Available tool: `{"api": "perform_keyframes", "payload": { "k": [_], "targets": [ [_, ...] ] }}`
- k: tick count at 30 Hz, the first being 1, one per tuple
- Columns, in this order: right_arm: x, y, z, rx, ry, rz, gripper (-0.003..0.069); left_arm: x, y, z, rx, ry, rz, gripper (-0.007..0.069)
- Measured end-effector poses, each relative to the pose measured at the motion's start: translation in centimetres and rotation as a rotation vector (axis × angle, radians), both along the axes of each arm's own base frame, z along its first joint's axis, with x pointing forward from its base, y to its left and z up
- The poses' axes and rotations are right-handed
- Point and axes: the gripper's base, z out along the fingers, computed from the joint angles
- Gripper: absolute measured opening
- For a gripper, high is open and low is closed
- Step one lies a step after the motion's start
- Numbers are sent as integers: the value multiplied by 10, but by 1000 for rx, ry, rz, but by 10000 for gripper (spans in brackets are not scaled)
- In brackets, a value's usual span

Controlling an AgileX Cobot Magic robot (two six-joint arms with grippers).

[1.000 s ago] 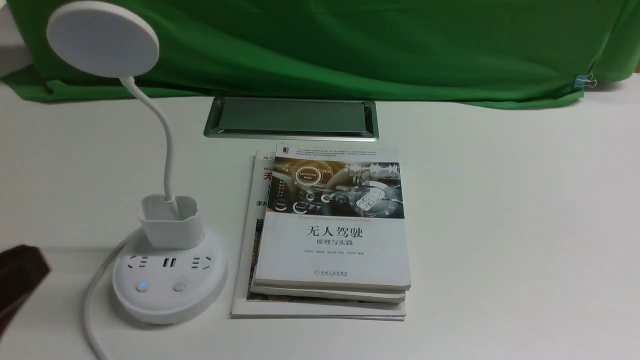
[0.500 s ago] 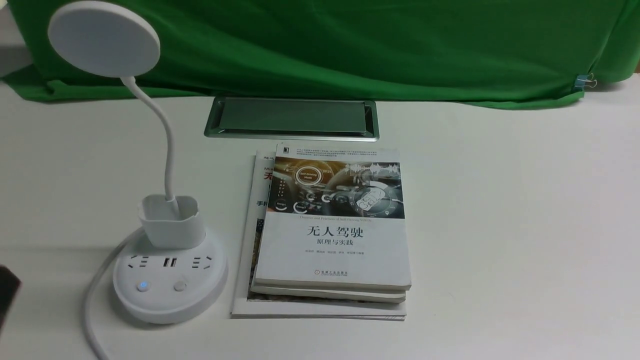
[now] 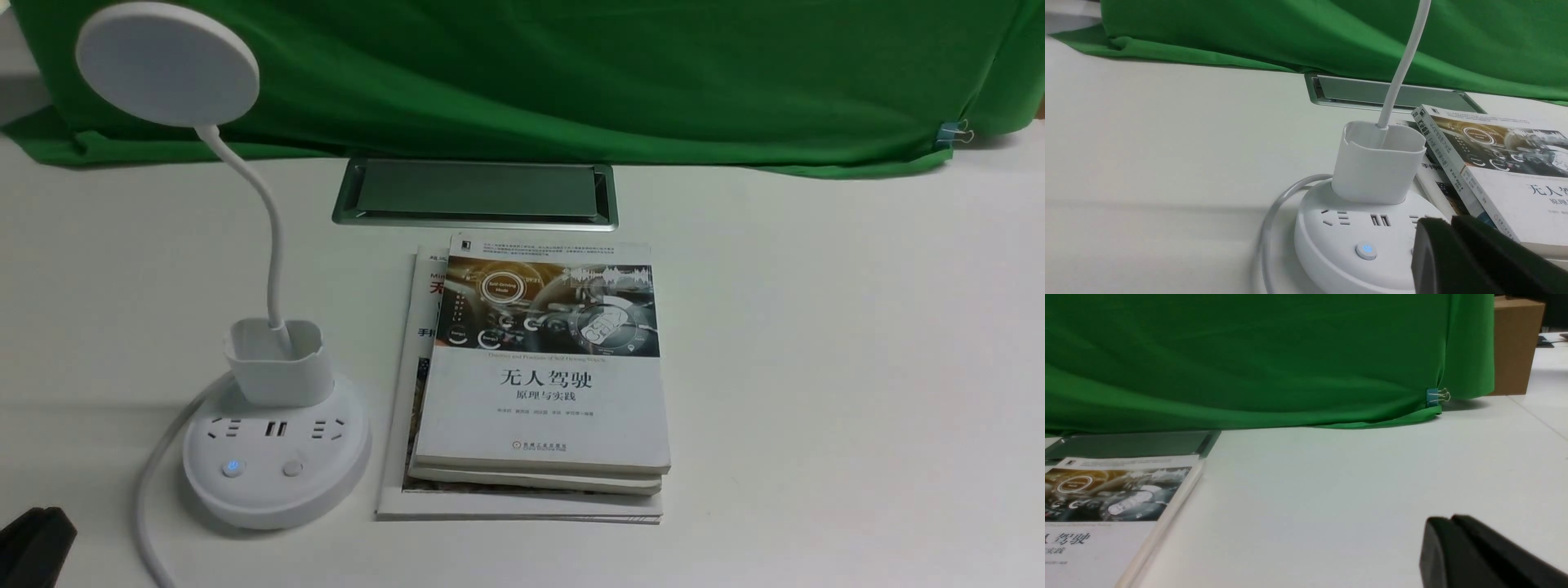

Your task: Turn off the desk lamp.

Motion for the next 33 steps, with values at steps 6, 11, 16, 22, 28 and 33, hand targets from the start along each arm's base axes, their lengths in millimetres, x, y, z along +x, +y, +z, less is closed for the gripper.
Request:
{"api": "perform_keyframes", "payload": {
  "k": [6,11,16,22,28,33],
  "targets": [
    [0,0,0,0,0,0,35,0,0,0,3,1,-1,19],
    [0,0,0,0,0,0,35,0,0,0,4,1,-1,19],
    [0,0,0,0,0,0,35,0,0,0,4,2,-1,19],
    [0,0,0,0,0,0,35,0,0,0,4,2,-1,19],
    [0,0,0,0,0,0,35,0,0,0,19,0,-3,19],
    [0,0,0,0,0,0,35,0,0,0,30,-2,-5,19]
  ]
}}
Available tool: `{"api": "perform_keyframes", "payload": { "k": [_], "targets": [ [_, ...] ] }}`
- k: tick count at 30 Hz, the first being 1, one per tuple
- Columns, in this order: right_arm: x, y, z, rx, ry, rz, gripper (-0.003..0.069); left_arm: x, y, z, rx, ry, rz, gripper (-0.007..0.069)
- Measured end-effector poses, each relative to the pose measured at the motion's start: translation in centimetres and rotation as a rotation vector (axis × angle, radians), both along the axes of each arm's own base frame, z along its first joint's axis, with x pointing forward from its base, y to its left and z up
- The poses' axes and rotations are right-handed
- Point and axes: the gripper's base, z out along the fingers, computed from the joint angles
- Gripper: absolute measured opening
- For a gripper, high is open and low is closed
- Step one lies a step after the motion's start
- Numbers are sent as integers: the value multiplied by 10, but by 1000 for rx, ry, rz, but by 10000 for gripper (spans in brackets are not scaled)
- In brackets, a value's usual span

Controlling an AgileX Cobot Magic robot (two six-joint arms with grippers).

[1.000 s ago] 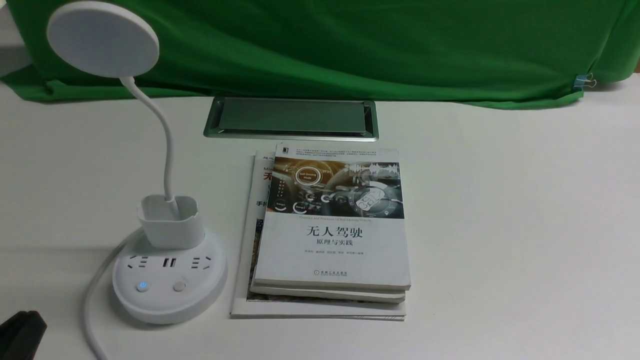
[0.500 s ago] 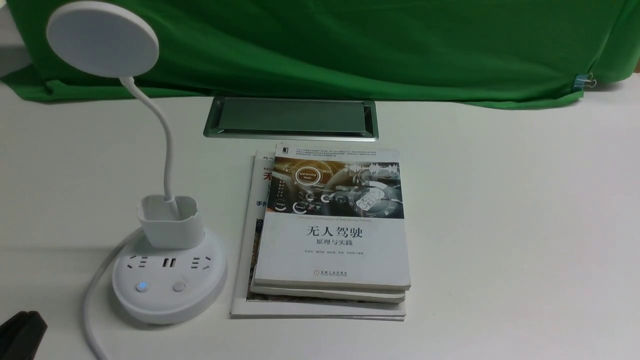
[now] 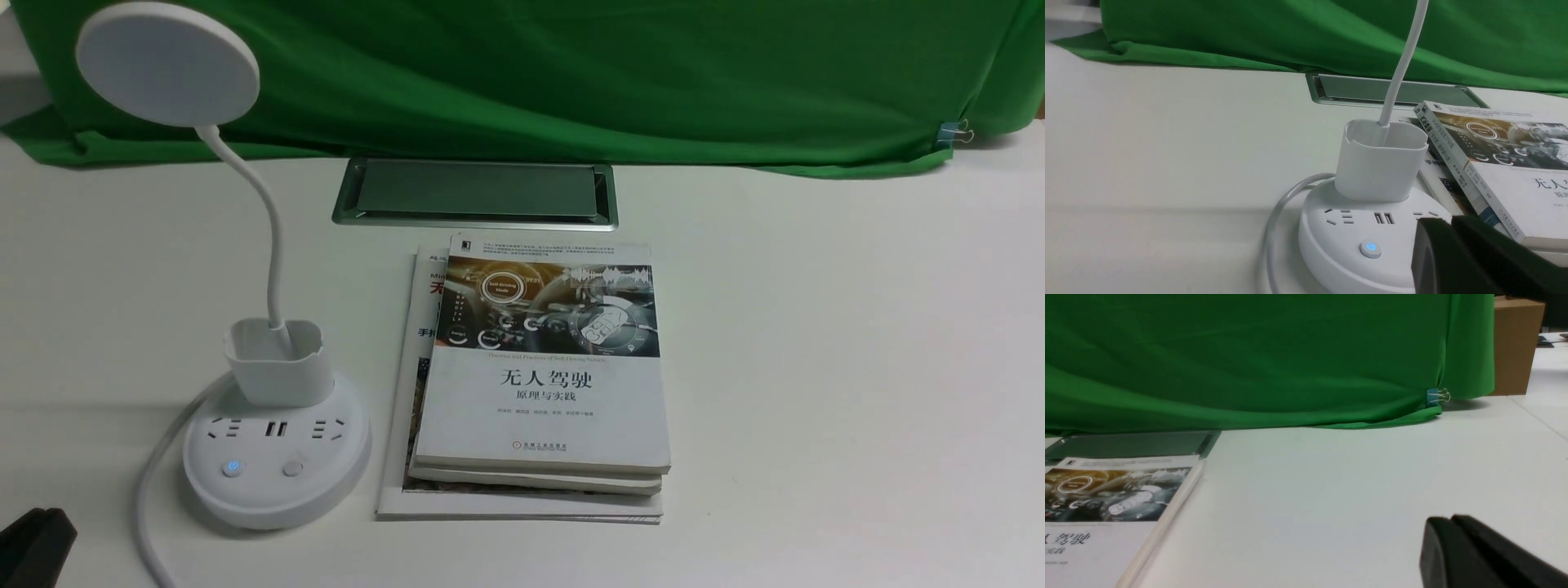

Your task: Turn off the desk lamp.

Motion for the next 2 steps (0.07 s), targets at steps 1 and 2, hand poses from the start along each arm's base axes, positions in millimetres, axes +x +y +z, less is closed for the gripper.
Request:
{"api": "perform_keyframes", "payload": {
  "k": [1,2],
  "targets": [
    [0,0,0,0,0,0,35,0,0,0,0,0,0,19],
    [0,0,0,0,0,0,35,0,0,0,0,0,0,19]
  ]
}}
